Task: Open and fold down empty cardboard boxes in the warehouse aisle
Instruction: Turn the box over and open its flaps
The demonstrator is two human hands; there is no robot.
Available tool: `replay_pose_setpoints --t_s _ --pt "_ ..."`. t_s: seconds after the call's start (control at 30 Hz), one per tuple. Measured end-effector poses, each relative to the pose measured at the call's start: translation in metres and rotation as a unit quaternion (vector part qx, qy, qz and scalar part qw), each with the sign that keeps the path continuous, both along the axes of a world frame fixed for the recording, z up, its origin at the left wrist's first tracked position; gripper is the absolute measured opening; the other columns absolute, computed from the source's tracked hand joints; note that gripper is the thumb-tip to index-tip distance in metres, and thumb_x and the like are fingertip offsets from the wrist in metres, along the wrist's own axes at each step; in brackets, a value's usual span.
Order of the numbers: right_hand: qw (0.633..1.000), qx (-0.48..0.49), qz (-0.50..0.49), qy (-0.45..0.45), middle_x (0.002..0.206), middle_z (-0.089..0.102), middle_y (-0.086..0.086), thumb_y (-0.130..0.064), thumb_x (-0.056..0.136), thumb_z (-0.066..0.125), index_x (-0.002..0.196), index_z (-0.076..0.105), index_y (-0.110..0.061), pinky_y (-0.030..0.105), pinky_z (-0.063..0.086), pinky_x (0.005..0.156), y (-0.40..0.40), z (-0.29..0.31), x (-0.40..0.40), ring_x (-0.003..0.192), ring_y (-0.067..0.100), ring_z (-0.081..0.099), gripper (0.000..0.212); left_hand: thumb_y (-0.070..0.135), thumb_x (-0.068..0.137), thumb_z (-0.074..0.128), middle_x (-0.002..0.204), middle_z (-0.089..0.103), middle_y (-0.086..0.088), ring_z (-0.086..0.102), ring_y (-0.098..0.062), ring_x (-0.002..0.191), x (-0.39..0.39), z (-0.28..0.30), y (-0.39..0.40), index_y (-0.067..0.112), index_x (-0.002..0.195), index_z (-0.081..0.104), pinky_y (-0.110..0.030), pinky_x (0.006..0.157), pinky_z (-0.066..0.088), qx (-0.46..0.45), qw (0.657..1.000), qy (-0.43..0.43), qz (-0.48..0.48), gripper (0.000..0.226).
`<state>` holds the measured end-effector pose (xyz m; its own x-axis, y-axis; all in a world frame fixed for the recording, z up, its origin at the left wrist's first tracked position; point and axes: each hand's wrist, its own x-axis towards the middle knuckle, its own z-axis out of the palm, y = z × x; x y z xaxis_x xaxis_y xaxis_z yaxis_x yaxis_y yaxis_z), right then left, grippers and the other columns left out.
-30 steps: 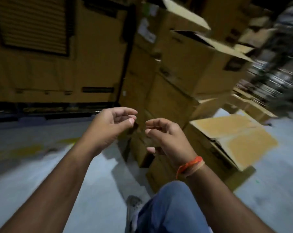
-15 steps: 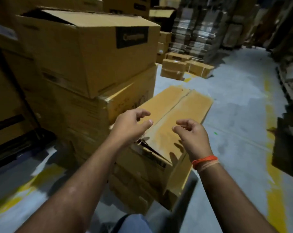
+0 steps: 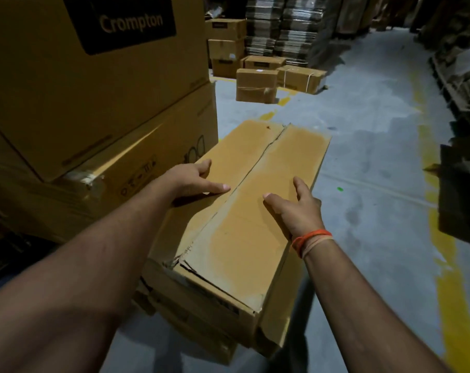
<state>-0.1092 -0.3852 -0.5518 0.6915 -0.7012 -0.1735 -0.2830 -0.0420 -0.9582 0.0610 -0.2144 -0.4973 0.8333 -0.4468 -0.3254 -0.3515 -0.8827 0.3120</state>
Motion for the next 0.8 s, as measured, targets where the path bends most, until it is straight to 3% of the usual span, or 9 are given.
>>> replay_pose_setpoints --t_s 0.07,0.17,0.3,0.4,0.6,0.8 --pt "1.000 0.002 -0.011 -0.015 0.164 0.025 0.006 -0.041 0.069 0.085 0.154 0.033 -0.040 0.051 0.032 0.119 -0.001 -0.002 0.002 0.152 0.025 0.020 0.099 0.087 0.066 0.065 0.168 0.019 -0.009 0.027 -0.038 0.150 0.004 0.001 -0.005 0.042 0.161 0.008 -0.048 0.116 0.033 -0.009 1.000 0.020 -0.006 0.120" --pt "1.000 0.010 -0.010 -0.023 0.164 0.027 0.004 -0.033 0.069 0.086 0.155 0.031 -0.038 0.049 0.030 0.120 0.004 -0.001 -0.001 0.153 0.022 0.018 0.102 0.104 0.037 0.059 0.167 0.020 -0.015 0.029 -0.042 0.148 0.000 -0.003 0.000 0.052 0.157 0.010 -0.055 0.117 0.034 -0.012 1.000 0.009 0.004 0.140" --pt "1.000 0.021 0.003 -0.019 0.164 0.026 0.005 -0.034 0.067 0.087 0.155 0.029 -0.040 0.048 0.030 0.120 0.018 0.010 -0.023 0.151 0.023 0.024 0.106 0.105 0.028 0.058 0.165 0.024 -0.016 0.030 -0.040 0.147 -0.021 0.004 0.020 0.054 0.156 0.014 -0.057 0.116 0.036 -0.025 1.000 -0.002 0.009 0.144" --pt "0.999 0.013 0.015 -0.026 0.164 0.026 0.007 -0.033 0.071 0.086 0.157 0.025 -0.039 0.047 0.030 0.120 0.037 0.028 -0.045 0.151 0.025 0.024 0.105 0.102 0.031 0.064 0.163 0.028 -0.014 0.035 -0.037 0.145 -0.044 0.032 0.041 0.053 0.155 0.019 -0.053 0.115 0.038 -0.037 0.999 -0.021 0.010 0.141" --pt "0.996 0.020 0.028 -0.079 0.165 0.023 0.004 -0.034 0.073 0.084 0.158 0.019 -0.037 0.049 0.028 0.120 0.091 0.088 -0.092 0.153 0.026 0.018 0.108 0.087 0.057 0.072 0.167 0.026 -0.004 0.030 -0.030 0.150 -0.087 0.118 0.084 0.044 0.159 0.022 -0.046 0.118 0.032 -0.020 0.997 -0.071 -0.035 0.121" --pt "0.993 0.073 0.048 -0.077 0.159 0.029 0.004 -0.041 0.070 0.085 0.157 0.014 -0.042 0.051 0.039 0.113 0.171 0.120 -0.157 0.139 0.034 0.039 0.113 0.077 0.064 0.077 0.167 0.022 -0.003 0.027 -0.030 0.150 -0.152 0.167 0.152 0.046 0.158 0.022 -0.048 0.119 0.029 0.032 0.997 -0.055 -0.034 0.113"
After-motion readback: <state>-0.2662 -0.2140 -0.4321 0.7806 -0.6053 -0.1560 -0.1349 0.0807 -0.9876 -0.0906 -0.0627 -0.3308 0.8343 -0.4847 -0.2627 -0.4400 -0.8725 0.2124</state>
